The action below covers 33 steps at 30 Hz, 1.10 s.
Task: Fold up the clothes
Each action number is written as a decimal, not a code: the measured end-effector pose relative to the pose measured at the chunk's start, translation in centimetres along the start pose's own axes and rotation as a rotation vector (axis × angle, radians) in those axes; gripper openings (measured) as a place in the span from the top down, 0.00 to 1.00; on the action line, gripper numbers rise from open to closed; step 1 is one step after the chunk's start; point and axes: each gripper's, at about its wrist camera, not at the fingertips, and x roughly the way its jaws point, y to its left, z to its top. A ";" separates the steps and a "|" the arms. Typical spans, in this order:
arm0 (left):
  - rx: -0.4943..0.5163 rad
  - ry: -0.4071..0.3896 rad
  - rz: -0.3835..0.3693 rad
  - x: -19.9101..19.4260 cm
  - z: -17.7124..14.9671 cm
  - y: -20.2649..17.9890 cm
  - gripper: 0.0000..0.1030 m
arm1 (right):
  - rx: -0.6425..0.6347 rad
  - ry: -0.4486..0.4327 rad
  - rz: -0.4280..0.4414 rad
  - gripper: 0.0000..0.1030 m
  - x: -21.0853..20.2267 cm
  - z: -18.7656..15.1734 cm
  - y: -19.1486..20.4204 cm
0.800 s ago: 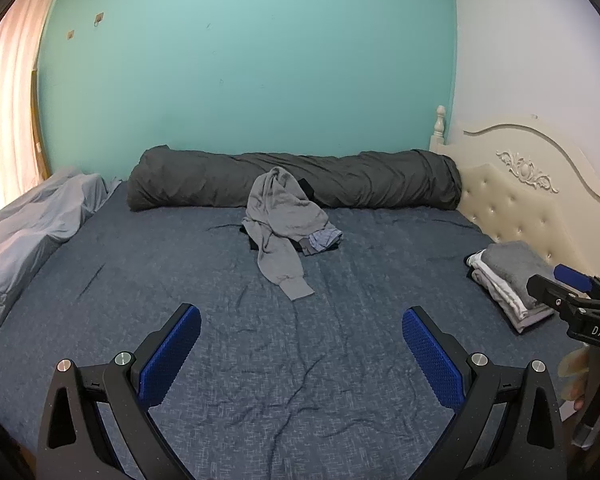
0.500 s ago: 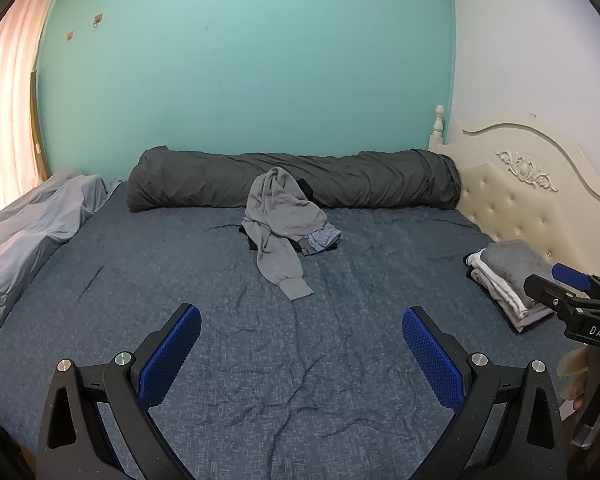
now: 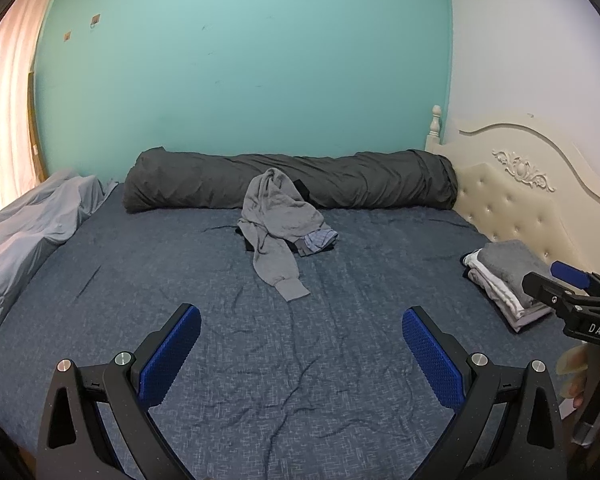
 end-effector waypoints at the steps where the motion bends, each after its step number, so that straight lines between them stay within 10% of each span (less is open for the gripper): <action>1: -0.001 0.000 -0.001 0.0 0.0 0.0 0.00 | 0.000 -0.001 0.000 0.01 0.0 0.0 0.0; 33: 0.002 -0.002 -0.008 0.3 0.0 0.0 0.00 | 0.009 -0.004 0.000 0.01 -0.1 -0.2 -0.7</action>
